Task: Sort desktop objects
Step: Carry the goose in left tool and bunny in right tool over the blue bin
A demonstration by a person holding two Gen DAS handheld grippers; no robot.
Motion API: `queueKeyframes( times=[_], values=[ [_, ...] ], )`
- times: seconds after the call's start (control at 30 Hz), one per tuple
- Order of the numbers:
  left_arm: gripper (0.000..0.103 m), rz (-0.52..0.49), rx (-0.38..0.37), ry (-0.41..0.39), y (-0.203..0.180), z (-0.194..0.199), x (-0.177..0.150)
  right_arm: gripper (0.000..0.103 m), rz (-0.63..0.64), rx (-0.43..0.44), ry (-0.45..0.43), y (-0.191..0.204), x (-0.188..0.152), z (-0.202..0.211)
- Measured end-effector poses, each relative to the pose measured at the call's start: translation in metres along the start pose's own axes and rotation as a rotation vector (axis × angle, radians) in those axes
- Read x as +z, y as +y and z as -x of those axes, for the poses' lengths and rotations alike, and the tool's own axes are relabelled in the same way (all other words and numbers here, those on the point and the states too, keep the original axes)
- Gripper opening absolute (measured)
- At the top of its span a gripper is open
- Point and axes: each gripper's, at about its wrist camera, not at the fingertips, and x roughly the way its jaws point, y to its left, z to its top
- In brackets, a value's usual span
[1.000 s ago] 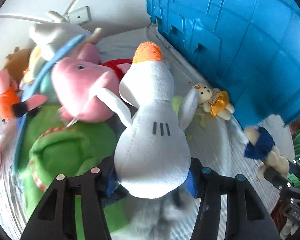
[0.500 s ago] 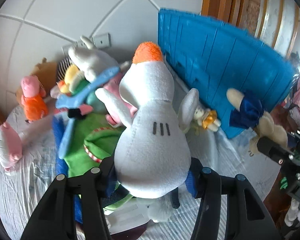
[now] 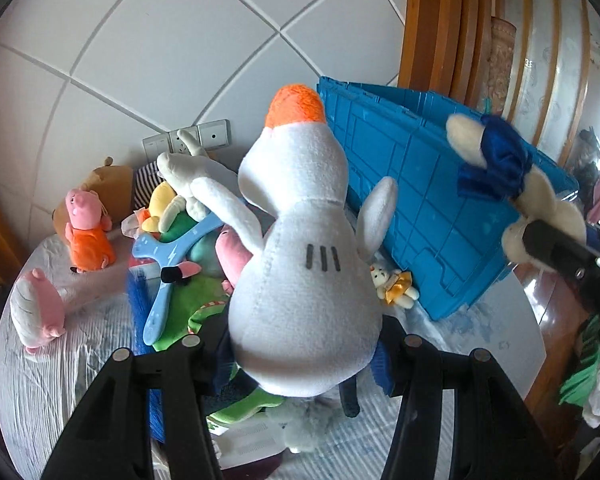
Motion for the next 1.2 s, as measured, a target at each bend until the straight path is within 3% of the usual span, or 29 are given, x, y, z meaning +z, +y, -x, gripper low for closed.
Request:
queueKeyframes(
  times=[0.23,0.37,0.53,0.7,0.8,1.03,1.2],
  values=[
    [0.054,0.03,0.056,-0.092,-0.064,0.019,0.024,0.047,0.041,0.029,-0.088,-0.06,0.027,0.031],
    [0.054,0.066,0.064,-0.135,-0.122,0.02,0.049,0.047,0.077,0.043,-0.123,-0.113,0.043,0.051],
    [0.054,0.066,0.05,-0.132,-0.195,-0.002,0.089,0.047,0.123,0.025,-0.126,-0.196,0.067,0.068],
    [0.054,0.042,0.023,-0.011,-0.254,-0.06,0.141,0.047,0.122,-0.003,-0.061,-0.261,0.091,0.052],
    [0.054,0.029,0.05,0.047,-0.275,-0.095,0.166,0.047,0.11,-0.026,-0.004,-0.299,0.104,0.028],
    [0.054,0.04,0.094,0.174,-0.284,-0.173,0.221,0.047,0.102,-0.056,0.154,-0.349,0.133,-0.048],
    [0.055,0.064,0.112,0.283,-0.277,-0.224,0.238,0.047,0.072,-0.045,0.293,-0.376,0.143,-0.11]
  ],
)
